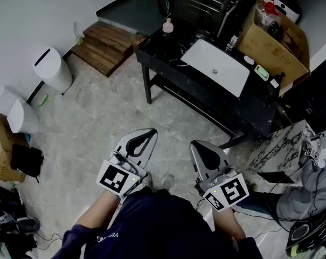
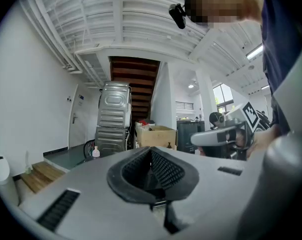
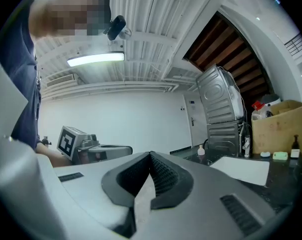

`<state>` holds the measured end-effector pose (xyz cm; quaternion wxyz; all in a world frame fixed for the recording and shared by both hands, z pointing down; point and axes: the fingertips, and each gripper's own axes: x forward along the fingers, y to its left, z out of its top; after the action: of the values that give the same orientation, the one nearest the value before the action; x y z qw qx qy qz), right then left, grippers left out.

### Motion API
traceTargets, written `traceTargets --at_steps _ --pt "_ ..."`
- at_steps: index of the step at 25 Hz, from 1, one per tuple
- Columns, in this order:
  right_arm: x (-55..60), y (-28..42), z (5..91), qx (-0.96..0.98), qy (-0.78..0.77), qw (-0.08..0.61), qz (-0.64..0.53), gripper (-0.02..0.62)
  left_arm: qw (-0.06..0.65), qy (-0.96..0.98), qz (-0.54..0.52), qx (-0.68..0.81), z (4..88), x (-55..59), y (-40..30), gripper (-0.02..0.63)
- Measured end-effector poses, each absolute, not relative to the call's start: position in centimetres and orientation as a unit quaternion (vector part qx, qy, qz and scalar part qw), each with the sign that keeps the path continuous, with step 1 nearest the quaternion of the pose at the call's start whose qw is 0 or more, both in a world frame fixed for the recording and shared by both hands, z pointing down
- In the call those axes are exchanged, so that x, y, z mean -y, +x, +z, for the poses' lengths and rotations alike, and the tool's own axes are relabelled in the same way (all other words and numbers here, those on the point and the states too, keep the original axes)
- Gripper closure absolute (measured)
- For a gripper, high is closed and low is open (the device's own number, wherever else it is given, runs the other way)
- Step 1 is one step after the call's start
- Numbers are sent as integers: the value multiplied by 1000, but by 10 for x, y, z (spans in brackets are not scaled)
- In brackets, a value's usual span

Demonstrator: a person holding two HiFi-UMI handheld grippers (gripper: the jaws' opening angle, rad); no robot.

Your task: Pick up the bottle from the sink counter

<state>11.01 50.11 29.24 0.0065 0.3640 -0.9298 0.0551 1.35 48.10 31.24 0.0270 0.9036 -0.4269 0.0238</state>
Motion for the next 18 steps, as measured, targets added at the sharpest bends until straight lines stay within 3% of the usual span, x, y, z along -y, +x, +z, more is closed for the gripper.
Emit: traceTargets --at_steps 18 --pt "-496 151 297 931 359 -5 61 571 20 895 23 444 314 -482 51 598"
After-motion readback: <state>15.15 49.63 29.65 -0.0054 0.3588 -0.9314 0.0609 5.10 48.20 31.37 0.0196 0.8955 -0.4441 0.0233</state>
